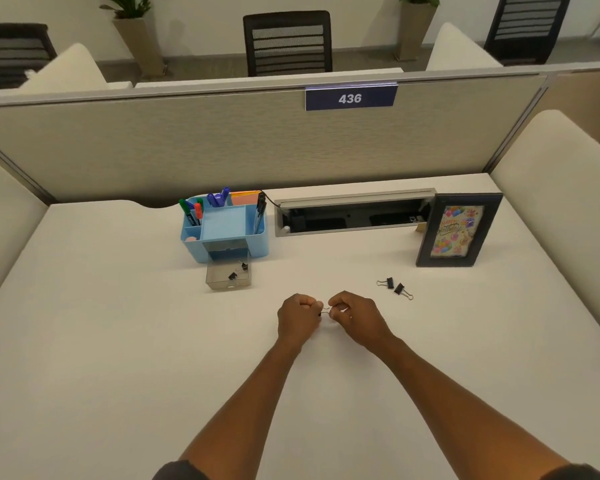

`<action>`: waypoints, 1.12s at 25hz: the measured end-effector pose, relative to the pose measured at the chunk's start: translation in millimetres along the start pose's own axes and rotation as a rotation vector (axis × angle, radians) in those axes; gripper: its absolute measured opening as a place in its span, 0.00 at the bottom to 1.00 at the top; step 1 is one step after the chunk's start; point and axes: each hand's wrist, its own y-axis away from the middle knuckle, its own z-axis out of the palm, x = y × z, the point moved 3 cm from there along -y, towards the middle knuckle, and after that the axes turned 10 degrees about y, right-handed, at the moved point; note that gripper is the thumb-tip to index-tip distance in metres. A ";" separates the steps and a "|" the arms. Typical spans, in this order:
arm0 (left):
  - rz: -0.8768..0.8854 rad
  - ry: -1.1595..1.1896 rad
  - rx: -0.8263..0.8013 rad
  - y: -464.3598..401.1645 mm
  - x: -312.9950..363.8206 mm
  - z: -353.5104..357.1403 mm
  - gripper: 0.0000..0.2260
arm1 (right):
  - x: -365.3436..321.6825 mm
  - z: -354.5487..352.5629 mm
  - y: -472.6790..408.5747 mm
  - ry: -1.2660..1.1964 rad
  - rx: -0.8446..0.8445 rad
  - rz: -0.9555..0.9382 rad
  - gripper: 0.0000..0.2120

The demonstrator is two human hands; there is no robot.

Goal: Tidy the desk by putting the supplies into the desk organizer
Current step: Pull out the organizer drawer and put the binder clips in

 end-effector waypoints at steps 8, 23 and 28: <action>0.045 0.238 0.132 -17.1 15.3 -61.6 0.05 | -71.7 23.2 -26.9 -0.090 0.050 -0.153 0.04; 0.379 -0.766 0.048 -48.1 0.4 -150.3 0.23 | -161.3 82.1 -116.4 0.304 0.121 -0.105 0.08; 0.386 -0.748 0.035 -55.0 -1.9 -154.3 0.23 | -173.6 97.8 -134.6 0.439 0.097 -0.075 0.11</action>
